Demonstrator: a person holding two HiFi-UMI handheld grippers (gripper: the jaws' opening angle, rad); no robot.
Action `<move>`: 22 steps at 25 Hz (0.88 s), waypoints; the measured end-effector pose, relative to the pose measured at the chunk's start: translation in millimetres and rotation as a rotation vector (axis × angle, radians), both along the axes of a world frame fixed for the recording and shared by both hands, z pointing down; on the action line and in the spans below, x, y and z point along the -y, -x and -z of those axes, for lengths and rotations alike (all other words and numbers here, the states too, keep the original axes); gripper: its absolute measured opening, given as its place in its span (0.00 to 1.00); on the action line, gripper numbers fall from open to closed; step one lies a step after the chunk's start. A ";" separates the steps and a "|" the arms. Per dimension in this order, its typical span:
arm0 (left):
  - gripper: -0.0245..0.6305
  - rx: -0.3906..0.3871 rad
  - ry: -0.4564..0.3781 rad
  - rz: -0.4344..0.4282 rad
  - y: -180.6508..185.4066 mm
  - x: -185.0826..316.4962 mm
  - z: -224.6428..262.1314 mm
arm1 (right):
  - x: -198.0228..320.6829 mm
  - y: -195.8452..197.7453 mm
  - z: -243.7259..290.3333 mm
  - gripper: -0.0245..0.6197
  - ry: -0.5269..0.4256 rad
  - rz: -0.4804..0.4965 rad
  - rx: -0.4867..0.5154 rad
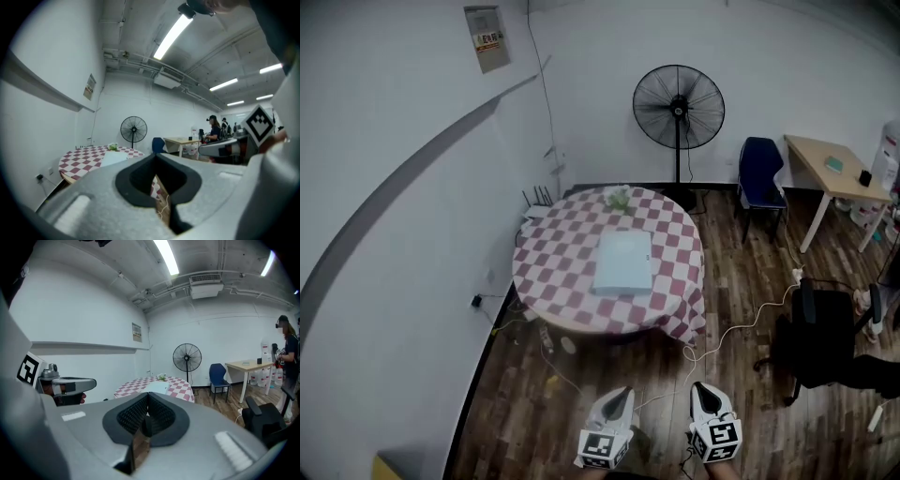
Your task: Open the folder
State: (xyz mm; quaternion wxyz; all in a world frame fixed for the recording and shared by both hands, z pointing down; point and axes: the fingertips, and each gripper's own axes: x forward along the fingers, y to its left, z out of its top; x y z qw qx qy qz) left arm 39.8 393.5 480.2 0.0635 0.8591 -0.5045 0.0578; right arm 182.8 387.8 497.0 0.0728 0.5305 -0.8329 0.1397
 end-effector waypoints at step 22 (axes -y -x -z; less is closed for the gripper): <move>0.04 -0.011 -0.044 -0.004 113.6 299.5 -10.7 | 288.0 77.9 -9.1 0.04 -0.053 -0.071 -0.126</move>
